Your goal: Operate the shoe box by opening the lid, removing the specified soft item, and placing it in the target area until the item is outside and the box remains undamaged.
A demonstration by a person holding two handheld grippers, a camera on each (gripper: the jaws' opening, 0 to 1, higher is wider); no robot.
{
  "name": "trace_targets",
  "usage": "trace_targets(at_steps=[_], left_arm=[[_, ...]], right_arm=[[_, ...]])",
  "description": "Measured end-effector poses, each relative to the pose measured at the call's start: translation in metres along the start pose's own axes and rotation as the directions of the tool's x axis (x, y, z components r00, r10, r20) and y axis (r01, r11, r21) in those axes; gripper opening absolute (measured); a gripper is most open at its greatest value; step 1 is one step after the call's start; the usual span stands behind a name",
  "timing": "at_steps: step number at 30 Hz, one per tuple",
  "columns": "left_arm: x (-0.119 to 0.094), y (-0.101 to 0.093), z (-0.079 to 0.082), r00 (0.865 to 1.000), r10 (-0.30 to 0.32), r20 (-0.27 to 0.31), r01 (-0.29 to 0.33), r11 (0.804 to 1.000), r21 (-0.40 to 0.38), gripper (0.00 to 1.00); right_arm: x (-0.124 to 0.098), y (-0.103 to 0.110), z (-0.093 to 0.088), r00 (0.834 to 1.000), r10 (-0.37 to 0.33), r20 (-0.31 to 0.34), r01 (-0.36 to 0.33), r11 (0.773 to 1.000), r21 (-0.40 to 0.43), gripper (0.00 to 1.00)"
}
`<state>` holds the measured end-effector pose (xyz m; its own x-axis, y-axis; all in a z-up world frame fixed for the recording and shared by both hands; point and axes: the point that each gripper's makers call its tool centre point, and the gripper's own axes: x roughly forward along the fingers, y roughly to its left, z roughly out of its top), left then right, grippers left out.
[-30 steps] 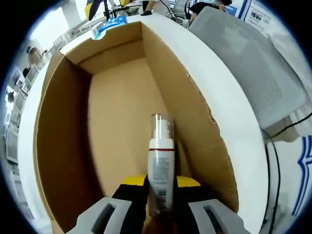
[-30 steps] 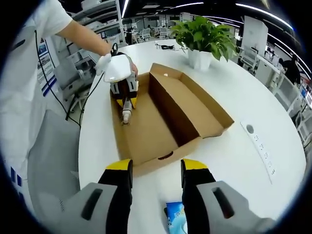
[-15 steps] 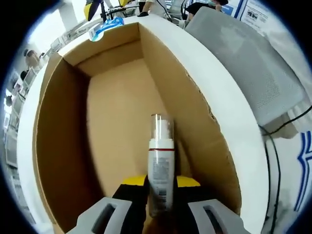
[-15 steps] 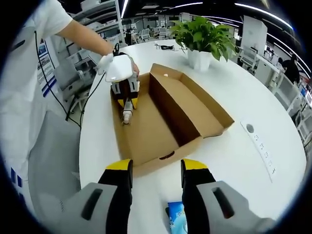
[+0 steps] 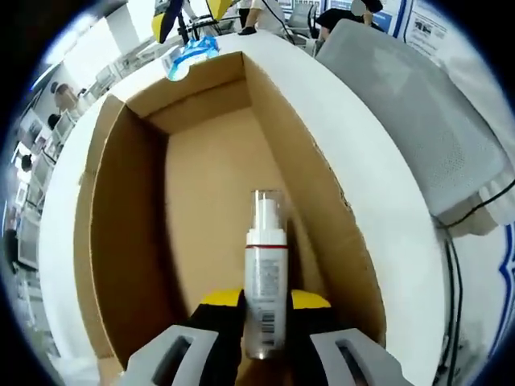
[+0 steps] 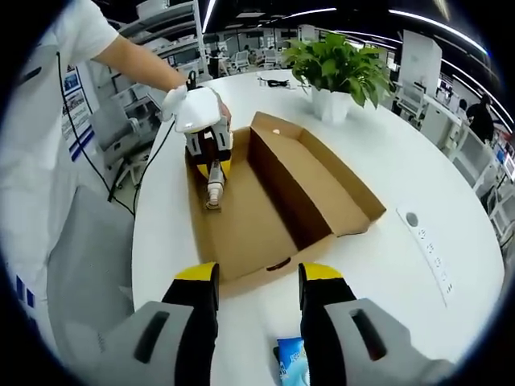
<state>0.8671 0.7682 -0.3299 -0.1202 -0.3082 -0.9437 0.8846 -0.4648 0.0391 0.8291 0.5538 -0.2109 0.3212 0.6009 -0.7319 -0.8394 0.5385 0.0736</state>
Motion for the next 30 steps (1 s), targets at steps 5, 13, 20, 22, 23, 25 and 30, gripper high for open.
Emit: trace_targets(at_steps=[5,13,20,22,23,25,30], left_arm=[[-0.006,0.001,0.001,1.0,0.022,-0.001,-0.022,1.0,-0.008,0.19],[-0.018,0.007,0.009,0.998,0.061,0.031,-0.059,0.997,-0.055,0.19],[-0.03,0.011,0.016,0.99,0.11,0.084,-0.099,0.987,-0.126,0.19],[-0.032,0.012,0.019,0.987,0.125,0.103,-0.109,0.983,-0.149,0.19],[-0.034,0.013,0.022,0.983,0.137,0.122,-0.114,0.978,-0.176,0.19],[-0.038,0.012,0.027,0.978,0.15,0.143,-0.12,0.973,-0.199,0.19],[-0.044,0.012,0.032,0.965,0.188,0.18,-0.14,0.957,-0.253,0.19]], right_arm=[[-0.005,0.002,0.005,1.0,-0.004,0.004,0.004,1.0,-0.01,0.37],[-0.012,0.006,0.015,1.0,-0.018,0.017,0.019,1.0,-0.022,0.37],[-0.017,0.009,0.026,0.998,-0.036,0.049,0.037,0.999,-0.015,0.37],[-0.018,0.01,0.03,0.998,-0.039,0.057,0.04,0.999,-0.013,0.37],[-0.018,0.005,0.029,0.997,-0.038,0.06,0.039,0.999,-0.012,0.37],[-0.019,0.0,0.03,0.997,-0.04,0.066,0.041,0.999,-0.012,0.37],[-0.022,-0.002,0.037,0.996,-0.037,0.077,0.038,0.999,-0.016,0.37]])
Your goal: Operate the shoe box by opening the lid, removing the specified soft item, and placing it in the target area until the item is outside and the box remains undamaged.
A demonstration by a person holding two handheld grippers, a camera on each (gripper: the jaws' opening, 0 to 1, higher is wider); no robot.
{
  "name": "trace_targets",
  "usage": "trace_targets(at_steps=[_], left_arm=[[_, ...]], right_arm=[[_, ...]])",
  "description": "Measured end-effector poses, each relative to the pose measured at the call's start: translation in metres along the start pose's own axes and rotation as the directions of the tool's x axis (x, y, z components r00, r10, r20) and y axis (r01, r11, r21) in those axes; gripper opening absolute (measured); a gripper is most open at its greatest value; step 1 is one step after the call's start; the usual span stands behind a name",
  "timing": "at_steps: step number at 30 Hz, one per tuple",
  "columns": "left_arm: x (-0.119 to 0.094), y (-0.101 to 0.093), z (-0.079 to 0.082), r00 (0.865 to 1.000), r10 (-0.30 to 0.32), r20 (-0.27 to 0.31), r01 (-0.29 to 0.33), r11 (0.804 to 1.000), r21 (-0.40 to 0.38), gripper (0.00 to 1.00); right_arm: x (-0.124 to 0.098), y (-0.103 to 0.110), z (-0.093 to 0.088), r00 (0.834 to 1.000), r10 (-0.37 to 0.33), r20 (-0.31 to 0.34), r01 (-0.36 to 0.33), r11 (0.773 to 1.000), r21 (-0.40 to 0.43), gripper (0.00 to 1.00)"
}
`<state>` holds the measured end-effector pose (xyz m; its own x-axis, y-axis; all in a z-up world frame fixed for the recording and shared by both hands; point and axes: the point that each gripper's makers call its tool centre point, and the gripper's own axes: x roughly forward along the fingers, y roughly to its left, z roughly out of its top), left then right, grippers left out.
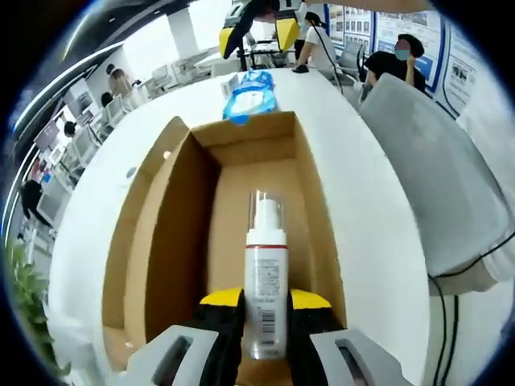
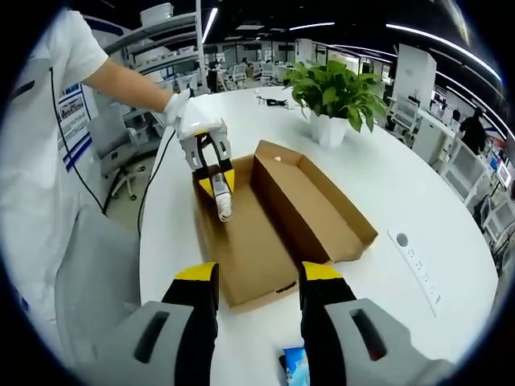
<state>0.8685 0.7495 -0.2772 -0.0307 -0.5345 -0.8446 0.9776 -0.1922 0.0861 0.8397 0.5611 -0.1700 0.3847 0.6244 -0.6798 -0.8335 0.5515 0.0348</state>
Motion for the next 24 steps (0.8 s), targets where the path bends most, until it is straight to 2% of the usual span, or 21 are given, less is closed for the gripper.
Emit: trace_targets(at_steps=[6,13,19,24], left_arm=[[-0.005,-0.007,0.013,0.998,0.033,0.045,-0.031,0.999,-0.045,0.19],[-0.011,-0.007,0.032,0.99,0.079,0.116,-0.067,0.993,-0.1,0.19],[-0.019,-0.008,0.052,0.973,0.135,0.186,-0.104,0.981,-0.167,0.19],[-0.026,-0.011,0.07,0.951,0.191,0.242,-0.13,0.96,-0.247,0.19]], right_arm=[[-0.005,0.029,0.008,1.0,0.013,-0.012,-0.013,1.0,-0.02,0.37],[-0.016,0.043,0.018,1.0,0.01,-0.001,-0.01,1.0,-0.028,0.38],[-0.024,0.053,0.025,0.999,0.005,0.035,-0.005,1.0,-0.014,0.38],[-0.027,0.059,0.027,0.999,0.012,0.047,-0.011,1.0,-0.016,0.38]])
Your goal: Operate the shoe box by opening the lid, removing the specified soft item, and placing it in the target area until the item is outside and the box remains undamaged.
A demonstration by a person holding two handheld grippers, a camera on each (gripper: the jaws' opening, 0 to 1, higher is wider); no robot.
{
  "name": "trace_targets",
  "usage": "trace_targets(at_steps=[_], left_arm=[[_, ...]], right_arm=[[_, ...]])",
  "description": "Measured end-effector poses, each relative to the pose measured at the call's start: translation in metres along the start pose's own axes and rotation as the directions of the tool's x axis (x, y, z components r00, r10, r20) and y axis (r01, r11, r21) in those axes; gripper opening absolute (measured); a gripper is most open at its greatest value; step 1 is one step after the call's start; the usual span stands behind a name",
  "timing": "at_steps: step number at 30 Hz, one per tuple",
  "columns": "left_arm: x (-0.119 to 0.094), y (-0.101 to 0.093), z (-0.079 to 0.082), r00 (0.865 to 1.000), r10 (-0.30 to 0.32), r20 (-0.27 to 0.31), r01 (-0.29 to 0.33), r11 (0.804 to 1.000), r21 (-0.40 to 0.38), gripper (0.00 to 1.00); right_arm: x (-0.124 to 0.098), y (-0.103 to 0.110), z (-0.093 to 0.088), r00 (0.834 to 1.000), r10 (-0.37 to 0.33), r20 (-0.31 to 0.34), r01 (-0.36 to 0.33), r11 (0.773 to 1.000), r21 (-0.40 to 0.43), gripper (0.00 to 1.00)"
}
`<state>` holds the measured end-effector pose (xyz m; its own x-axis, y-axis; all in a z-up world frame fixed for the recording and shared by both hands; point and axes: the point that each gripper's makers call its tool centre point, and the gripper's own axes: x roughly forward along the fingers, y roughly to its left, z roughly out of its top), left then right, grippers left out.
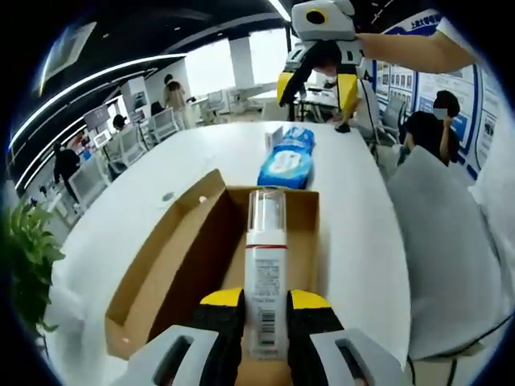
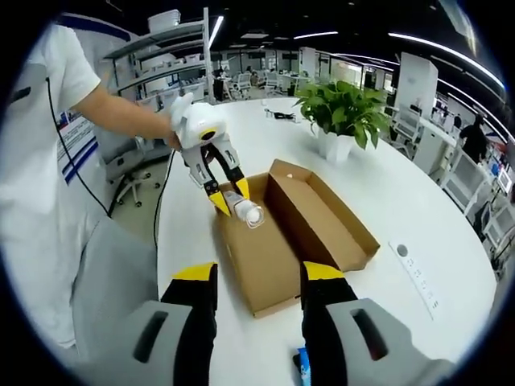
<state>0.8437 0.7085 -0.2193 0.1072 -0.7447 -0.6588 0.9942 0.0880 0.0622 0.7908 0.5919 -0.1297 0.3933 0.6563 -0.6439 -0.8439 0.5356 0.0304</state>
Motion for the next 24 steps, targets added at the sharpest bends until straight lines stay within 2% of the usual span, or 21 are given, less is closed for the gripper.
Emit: trace_targets(at_steps=[4,7,9,11,14,17,19,21,24], left_arm=[[0.0,-0.006,0.007,1.0,0.016,0.012,-0.016,1.0,-0.004,0.19],[-0.001,-0.015,0.02,0.998,0.037,0.041,-0.036,0.999,-0.033,0.19],[-0.002,-0.013,0.024,0.996,0.051,0.067,-0.047,0.997,-0.054,0.19],[-0.003,-0.017,0.036,0.991,0.068,0.114,-0.056,0.992,-0.111,0.19],[-0.003,-0.026,0.048,0.986,0.077,0.15,-0.057,0.989,-0.136,0.19],[-0.001,-0.036,0.061,0.981,0.09,0.171,-0.066,0.988,-0.141,0.19],[-0.001,-0.047,0.076,0.975,0.093,0.204,-0.065,0.988,-0.142,0.19],[-0.001,-0.046,0.08,0.971,0.098,0.218,-0.066,0.987,-0.148,0.19],[-0.001,-0.055,0.102,0.957,0.11,0.269,-0.063,0.982,-0.176,0.19]], right_arm=[[-0.005,0.002,0.002,1.0,-0.001,0.016,0.001,1.0,-0.002,0.38],[-0.007,0.004,0.006,0.999,-0.001,0.036,0.001,1.0,-0.004,0.39],[-0.01,0.007,0.008,0.998,-0.002,0.056,0.002,1.0,0.002,0.39],[-0.015,0.009,0.008,0.998,-0.008,0.07,0.007,1.0,0.006,0.39],[-0.023,0.01,0.01,0.994,-0.021,0.107,0.019,1.0,0.024,0.39],[-0.034,0.007,0.013,0.986,-0.05,0.161,0.041,0.997,0.06,0.4],[-0.039,0.004,0.018,0.977,-0.075,0.199,0.059,0.995,0.085,0.4],[-0.044,0.001,0.021,0.969,-0.095,0.229,0.073,0.992,0.105,0.4],[-0.05,-0.003,0.026,0.956,-0.109,0.271,0.077,0.989,0.125,0.4]])
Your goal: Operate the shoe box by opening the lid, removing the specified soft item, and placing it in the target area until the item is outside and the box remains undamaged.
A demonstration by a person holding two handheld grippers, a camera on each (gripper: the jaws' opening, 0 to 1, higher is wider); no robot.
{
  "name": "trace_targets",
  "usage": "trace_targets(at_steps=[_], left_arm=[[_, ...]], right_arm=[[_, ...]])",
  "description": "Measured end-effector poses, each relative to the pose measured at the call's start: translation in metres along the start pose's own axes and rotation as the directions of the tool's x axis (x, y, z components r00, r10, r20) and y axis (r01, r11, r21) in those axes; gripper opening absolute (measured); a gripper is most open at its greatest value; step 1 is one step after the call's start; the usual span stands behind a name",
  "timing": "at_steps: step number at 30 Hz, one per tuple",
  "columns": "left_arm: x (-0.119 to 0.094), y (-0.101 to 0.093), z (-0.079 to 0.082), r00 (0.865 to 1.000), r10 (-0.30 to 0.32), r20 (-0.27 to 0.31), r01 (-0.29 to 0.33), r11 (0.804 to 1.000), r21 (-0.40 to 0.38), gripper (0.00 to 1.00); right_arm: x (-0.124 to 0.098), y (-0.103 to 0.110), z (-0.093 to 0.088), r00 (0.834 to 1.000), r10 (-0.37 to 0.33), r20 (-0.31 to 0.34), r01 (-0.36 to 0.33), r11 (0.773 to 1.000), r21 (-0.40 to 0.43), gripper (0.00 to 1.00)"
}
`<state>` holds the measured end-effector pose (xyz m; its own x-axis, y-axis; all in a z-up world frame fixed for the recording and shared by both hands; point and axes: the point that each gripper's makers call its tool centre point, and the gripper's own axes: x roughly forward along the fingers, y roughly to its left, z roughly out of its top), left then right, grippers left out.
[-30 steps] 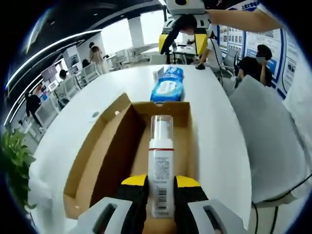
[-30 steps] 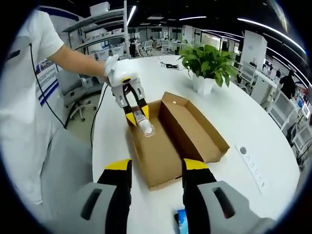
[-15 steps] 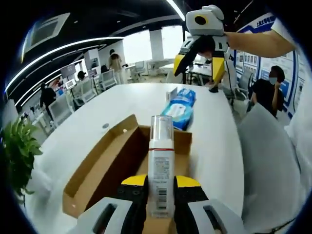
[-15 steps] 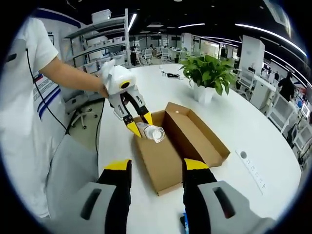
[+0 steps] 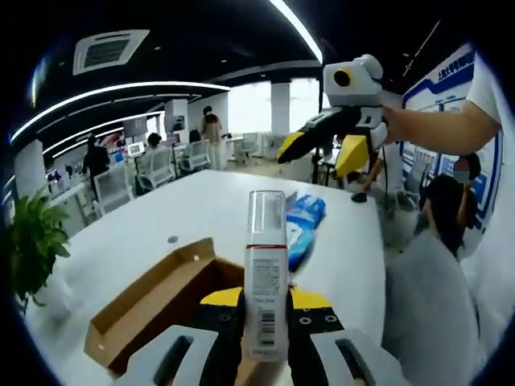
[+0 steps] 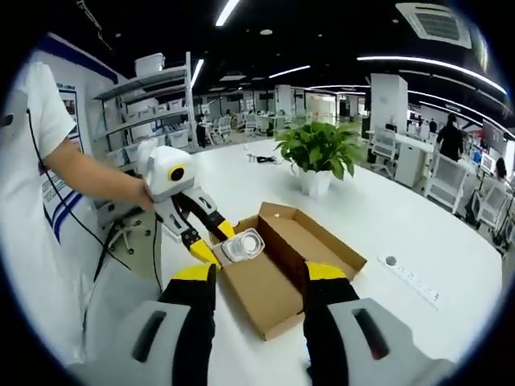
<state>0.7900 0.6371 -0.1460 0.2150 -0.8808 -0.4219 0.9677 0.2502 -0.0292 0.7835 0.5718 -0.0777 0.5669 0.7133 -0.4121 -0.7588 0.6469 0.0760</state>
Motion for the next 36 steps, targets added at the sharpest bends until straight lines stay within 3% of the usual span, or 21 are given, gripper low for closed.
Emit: trace_targets(at_steps=[6,11,15,22,27,36], left_arm=[[0.006,-0.013,0.035,0.995,0.032,0.099,-0.027,0.998,-0.056,0.19],[0.009,-0.017,0.06,0.986,0.044,0.164,-0.031,0.996,-0.085,0.19],[0.013,-0.024,0.07,0.982,0.045,0.184,-0.029,0.996,-0.089,0.2],[0.023,-0.039,0.084,0.974,0.036,0.224,-0.011,0.994,-0.111,0.2],[0.03,-0.05,0.094,0.97,0.028,0.241,-0.001,0.994,-0.109,0.2],[0.035,-0.055,0.103,0.965,0.022,0.262,0.009,0.993,-0.117,0.2]], right_arm=[[-0.009,0.001,0.02,0.994,-0.017,0.106,0.013,0.999,0.042,0.41],[-0.017,0.002,0.024,0.989,-0.026,0.146,0.015,0.997,0.072,0.41],[-0.024,0.003,0.027,0.98,-0.029,0.196,0.004,0.992,0.127,0.41],[-0.035,0.005,0.042,0.947,-0.038,0.32,-0.046,0.967,0.252,0.4],[-0.035,0.007,0.041,0.943,-0.046,0.33,-0.044,0.965,0.259,0.37],[-0.039,0.004,0.042,0.927,-0.059,0.37,-0.053,0.957,0.286,0.23]])
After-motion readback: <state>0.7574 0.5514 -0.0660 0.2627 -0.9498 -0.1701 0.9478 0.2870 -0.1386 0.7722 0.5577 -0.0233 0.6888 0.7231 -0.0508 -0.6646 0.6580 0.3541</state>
